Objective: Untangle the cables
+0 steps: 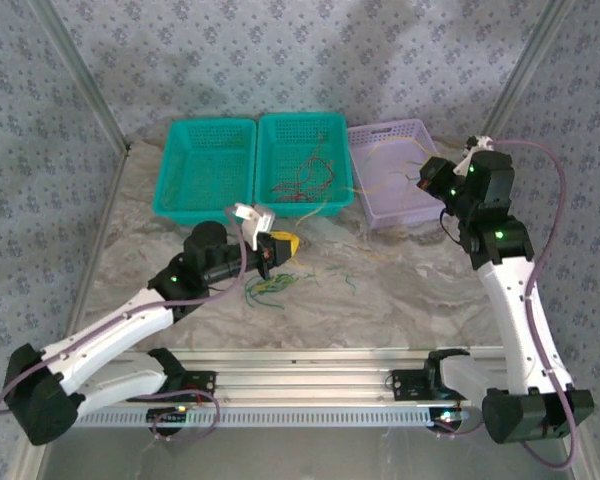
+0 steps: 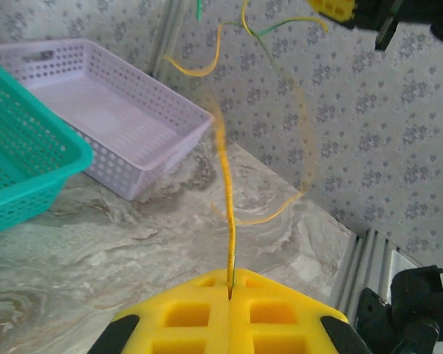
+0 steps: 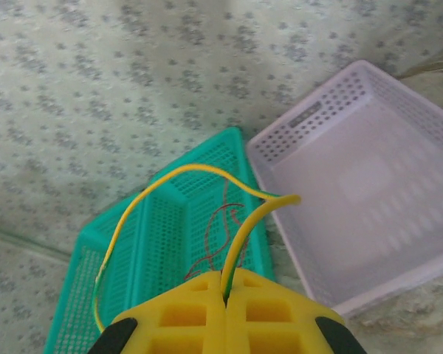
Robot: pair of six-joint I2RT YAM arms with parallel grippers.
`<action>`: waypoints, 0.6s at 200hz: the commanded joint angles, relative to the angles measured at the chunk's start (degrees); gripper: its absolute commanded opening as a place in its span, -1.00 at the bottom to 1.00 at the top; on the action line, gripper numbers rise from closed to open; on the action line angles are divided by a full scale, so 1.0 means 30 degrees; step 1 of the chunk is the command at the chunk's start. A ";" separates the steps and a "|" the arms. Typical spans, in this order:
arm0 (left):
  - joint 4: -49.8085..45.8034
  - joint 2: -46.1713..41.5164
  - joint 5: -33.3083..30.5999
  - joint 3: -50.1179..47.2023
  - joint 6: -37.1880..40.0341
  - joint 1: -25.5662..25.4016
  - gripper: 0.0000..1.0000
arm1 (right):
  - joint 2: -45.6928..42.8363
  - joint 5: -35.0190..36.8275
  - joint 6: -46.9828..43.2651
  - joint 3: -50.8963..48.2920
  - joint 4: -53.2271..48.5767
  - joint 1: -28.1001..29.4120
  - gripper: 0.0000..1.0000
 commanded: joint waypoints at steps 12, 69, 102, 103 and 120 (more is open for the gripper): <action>-0.1574 -0.2318 -0.1110 0.0426 0.0242 0.0163 -1.00 | 0.0320 0.0774 0.0227 0.0062 -0.0320 -0.0569 -1.00; -0.4116 -0.4082 -0.1305 0.2185 0.0930 0.0218 -1.00 | 0.1946 0.3110 -0.0981 0.0094 0.0181 -0.0997 -1.00; -0.4848 -0.5083 -0.1773 0.2694 0.1308 0.0218 -1.00 | 0.3147 0.3238 -0.0971 -0.0171 0.0739 -0.1418 -1.00; -0.4893 -0.5090 -0.1774 0.2723 0.1325 0.0218 -1.00 | 0.3182 0.3267 -0.0971 -0.0175 0.0750 -0.1429 -1.00; -0.5564 -0.5560 -0.2188 0.3271 0.1854 0.0220 -1.00 | 0.3736 0.3587 -0.1052 -0.0129 0.0843 -0.1468 -1.00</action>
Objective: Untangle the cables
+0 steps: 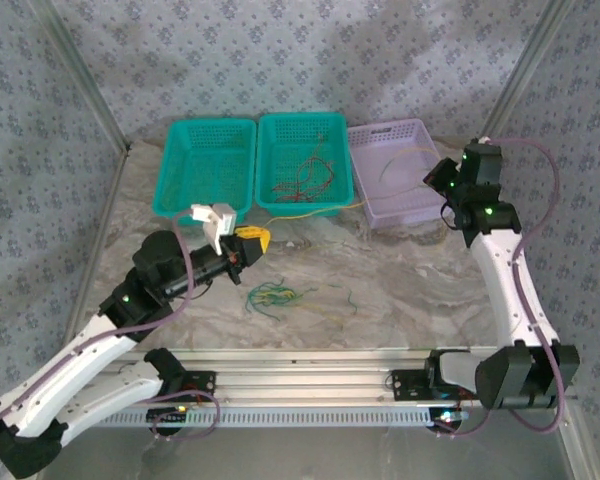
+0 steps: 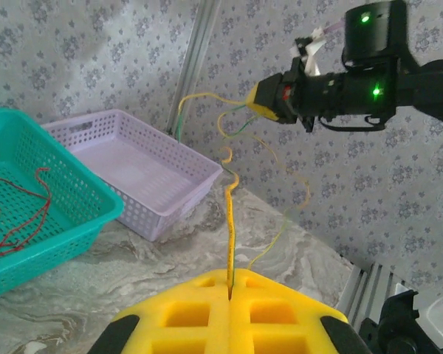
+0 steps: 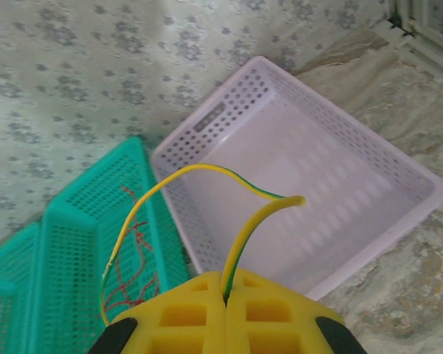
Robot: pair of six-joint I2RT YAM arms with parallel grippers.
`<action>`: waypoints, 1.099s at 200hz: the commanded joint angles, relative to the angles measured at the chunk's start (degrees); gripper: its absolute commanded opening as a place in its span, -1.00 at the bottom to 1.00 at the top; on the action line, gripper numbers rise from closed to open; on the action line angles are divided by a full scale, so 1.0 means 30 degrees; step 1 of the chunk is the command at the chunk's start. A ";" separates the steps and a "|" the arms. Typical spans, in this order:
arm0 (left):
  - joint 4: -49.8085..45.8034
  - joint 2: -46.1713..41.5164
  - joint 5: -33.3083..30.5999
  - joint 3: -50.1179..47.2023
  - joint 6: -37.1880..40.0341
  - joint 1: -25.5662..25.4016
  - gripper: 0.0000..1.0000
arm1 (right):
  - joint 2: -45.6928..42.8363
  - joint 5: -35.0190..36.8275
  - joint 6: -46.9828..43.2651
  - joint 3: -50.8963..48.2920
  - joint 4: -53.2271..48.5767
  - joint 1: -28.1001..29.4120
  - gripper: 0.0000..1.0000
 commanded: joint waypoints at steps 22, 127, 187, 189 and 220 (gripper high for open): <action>-0.2112 -0.1429 -0.1311 0.2487 0.1824 0.0103 -1.00 | 0.0977 0.1342 -0.0538 0.0134 0.1067 -0.0177 -1.00; -0.3860 -0.0955 -0.1109 0.6966 0.3617 0.0101 -1.00 | 0.8405 0.2125 -0.2060 0.4799 0.0463 0.0866 -1.00; -0.3239 0.2441 0.0306 1.0082 0.4140 0.0101 -1.00 | 1.2331 0.1586 -0.2497 0.7636 -0.0956 0.1432 -0.52; -0.3175 0.2574 0.0380 1.0189 0.4140 0.0101 -1.00 | 1.2367 0.1569 -0.2488 0.7694 -0.0969 0.1432 -0.49; -0.2705 0.5008 0.1156 1.2356 0.4453 0.0106 -1.00 | 1.1470 0.1109 -0.2429 0.7091 -0.0320 0.1469 -0.04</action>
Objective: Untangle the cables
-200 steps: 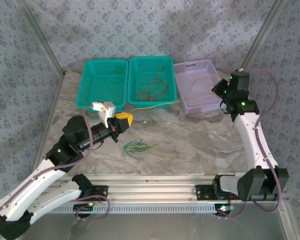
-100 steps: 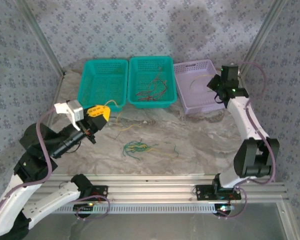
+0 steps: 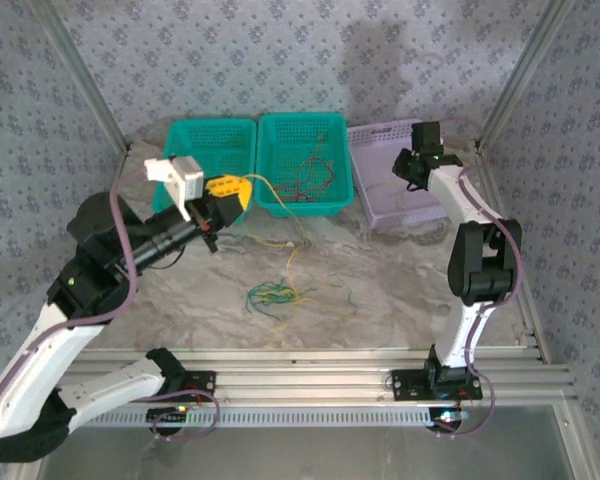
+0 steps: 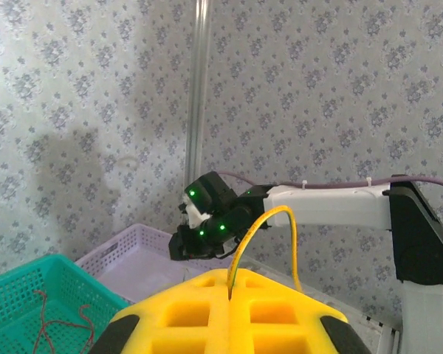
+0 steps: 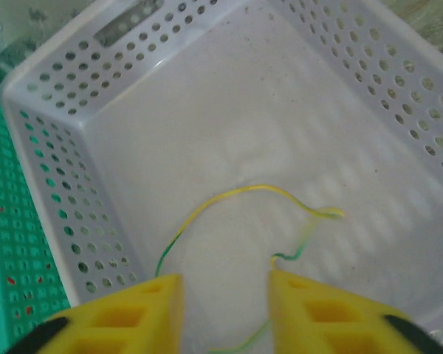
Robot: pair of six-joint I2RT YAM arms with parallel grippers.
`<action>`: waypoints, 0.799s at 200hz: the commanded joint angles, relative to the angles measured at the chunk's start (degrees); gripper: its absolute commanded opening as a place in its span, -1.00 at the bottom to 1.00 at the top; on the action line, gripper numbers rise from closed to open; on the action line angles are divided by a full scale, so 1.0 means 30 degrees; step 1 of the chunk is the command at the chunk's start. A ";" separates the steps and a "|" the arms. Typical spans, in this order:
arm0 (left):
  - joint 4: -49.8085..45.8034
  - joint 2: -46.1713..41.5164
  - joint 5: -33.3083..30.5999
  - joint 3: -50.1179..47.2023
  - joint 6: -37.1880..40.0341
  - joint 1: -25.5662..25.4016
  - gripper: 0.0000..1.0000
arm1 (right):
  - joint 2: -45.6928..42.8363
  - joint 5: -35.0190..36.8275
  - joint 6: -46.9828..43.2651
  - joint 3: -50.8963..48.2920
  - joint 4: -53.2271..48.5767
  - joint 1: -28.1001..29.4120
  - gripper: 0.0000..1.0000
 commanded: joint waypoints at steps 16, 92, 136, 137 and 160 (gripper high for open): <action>0.1303 0.2798 0.1367 0.3150 0.0953 0.0099 -1.00 | -0.2189 -0.0580 -0.0233 -0.0504 0.0891 0.0039 0.05; 0.1726 1.0911 0.3328 1.2308 0.2084 0.0072 -1.00 | -1.2876 0.2136 0.0782 -0.7996 0.3974 0.1188 0.44; -0.2719 1.9136 0.3991 2.5694 0.3438 0.0101 -1.00 | -1.7819 0.2493 0.1387 -1.1204 0.2929 0.1658 0.59; -0.2814 1.9416 0.3982 2.6198 0.3432 0.0116 -1.00 | -1.7913 0.2494 0.1383 -1.1259 0.2903 0.1655 0.59; -0.0767 2.1049 0.3560 2.7925 0.3945 0.0271 -1.00 | -2.0286 0.2773 0.1182 -1.2429 0.2291 0.1799 0.61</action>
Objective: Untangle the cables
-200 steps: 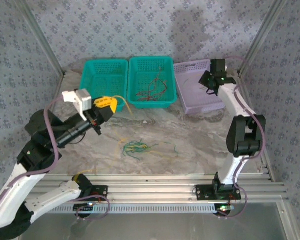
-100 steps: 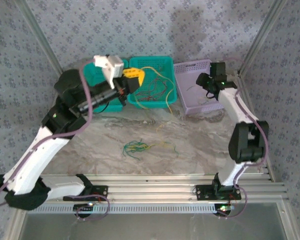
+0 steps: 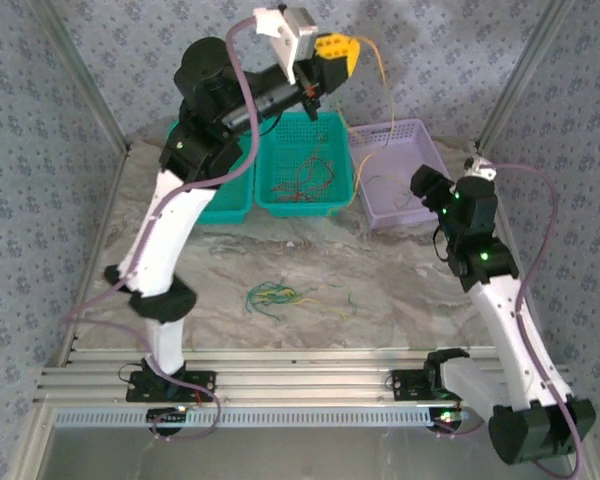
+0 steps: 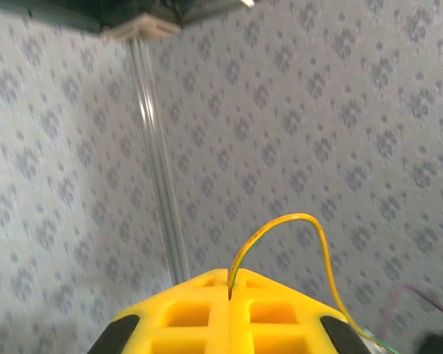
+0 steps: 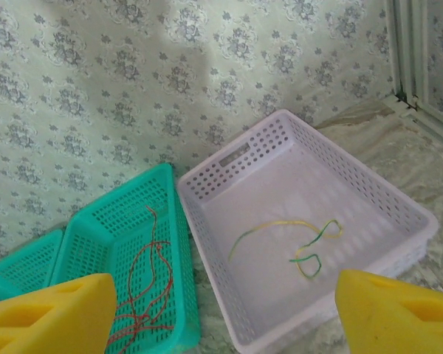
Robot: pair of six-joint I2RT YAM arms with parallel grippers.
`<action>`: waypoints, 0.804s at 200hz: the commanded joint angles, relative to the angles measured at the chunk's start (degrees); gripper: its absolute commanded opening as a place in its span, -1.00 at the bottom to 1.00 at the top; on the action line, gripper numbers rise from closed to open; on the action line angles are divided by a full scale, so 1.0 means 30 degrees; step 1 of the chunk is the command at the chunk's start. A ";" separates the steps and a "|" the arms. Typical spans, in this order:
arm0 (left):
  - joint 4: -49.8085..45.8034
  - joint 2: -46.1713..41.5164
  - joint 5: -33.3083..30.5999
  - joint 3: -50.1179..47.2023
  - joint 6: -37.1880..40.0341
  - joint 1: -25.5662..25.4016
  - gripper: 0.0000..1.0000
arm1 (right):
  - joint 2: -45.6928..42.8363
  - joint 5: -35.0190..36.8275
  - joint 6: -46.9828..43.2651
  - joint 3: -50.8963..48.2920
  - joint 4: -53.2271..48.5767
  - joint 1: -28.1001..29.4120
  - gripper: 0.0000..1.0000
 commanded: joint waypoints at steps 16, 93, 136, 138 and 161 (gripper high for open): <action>0.1766 0.1367 -0.0645 0.0749 0.1747 0.0363 -1.00 | -0.3592 0.0932 -0.0168 -0.1527 -0.1454 0.0237 0.63; 1.0207 0.7277 -0.2429 0.1073 0.0810 0.1020 -1.00 | -0.6509 -0.0911 -0.1119 -0.1883 -0.2731 0.0328 0.72; 1.2783 1.0069 -0.3677 0.1082 0.0558 0.1257 -1.00 | -0.7429 -0.2205 -0.1255 -0.2264 -0.3055 0.0505 0.74; 1.2957 1.0188 -0.3691 0.1093 0.0533 0.1256 -1.00 | -0.7457 -0.2219 -0.1280 -0.2258 -0.3087 0.0506 0.74; 1.4157 1.1109 -0.4345 0.1263 0.0099 0.1243 -1.00 | -0.7619 -0.2375 -0.1581 -0.2167 -0.3612 0.0566 0.75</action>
